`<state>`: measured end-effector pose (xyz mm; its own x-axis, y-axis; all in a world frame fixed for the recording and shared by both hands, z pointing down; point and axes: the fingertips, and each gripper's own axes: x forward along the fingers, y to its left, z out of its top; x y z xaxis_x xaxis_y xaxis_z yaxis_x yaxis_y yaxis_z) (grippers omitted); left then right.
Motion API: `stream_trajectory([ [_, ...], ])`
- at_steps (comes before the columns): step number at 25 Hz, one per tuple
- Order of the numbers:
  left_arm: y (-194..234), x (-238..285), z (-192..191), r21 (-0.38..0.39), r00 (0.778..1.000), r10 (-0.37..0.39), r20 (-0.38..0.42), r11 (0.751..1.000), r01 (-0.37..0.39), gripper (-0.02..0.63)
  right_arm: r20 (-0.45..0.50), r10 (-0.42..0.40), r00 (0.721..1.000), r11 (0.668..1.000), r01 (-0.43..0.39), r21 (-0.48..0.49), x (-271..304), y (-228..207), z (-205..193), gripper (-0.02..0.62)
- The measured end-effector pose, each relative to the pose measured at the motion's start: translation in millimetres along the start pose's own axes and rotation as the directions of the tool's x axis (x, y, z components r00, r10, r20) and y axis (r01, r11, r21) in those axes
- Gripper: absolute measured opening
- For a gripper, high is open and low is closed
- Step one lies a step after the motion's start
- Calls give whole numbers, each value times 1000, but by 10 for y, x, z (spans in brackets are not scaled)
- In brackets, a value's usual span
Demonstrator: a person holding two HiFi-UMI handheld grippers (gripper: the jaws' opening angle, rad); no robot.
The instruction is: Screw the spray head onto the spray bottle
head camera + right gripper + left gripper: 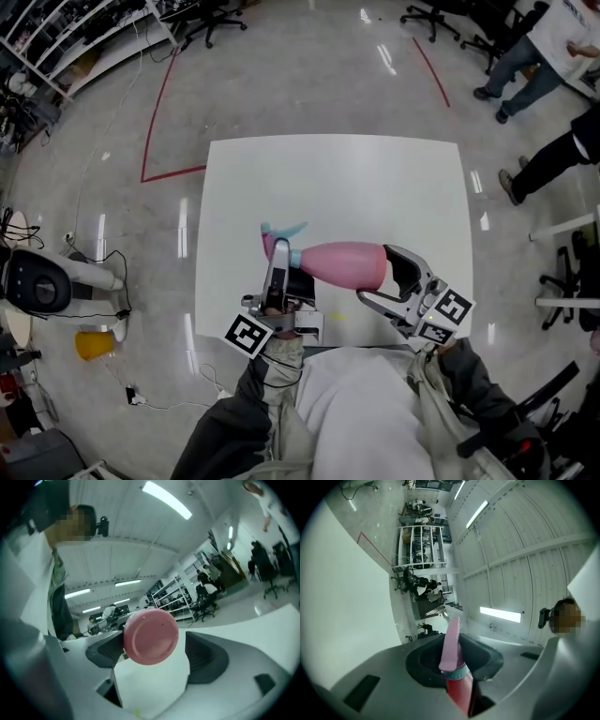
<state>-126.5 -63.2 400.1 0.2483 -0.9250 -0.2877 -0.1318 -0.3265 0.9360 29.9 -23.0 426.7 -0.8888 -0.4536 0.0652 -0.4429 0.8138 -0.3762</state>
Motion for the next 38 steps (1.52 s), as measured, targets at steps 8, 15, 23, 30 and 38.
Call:
stream_trajectory([
  [8,-54,26,-2,36,999,-32,-9,999,33,97,-64,53,997,972,-37,230,128,-18,-55,389],
  [15,-181,136,-59,190,991,-90,-98,976,107,97,111,158,981,673,-189,715,137,-160,-189,388],
  [23,180,40,-27,-11,998,13,-56,1000,-14,95,39,-31,999,998,33,-45,3,-84,-60,390],
  [30,63,125,-162,18,990,-14,-138,1000,17,95,-22,-20,1000,992,17,-123,73,-10,-88,389],
  [38,-188,125,-134,144,977,-150,-152,975,172,97,-45,202,978,731,-120,672,133,118,-337,390],
])
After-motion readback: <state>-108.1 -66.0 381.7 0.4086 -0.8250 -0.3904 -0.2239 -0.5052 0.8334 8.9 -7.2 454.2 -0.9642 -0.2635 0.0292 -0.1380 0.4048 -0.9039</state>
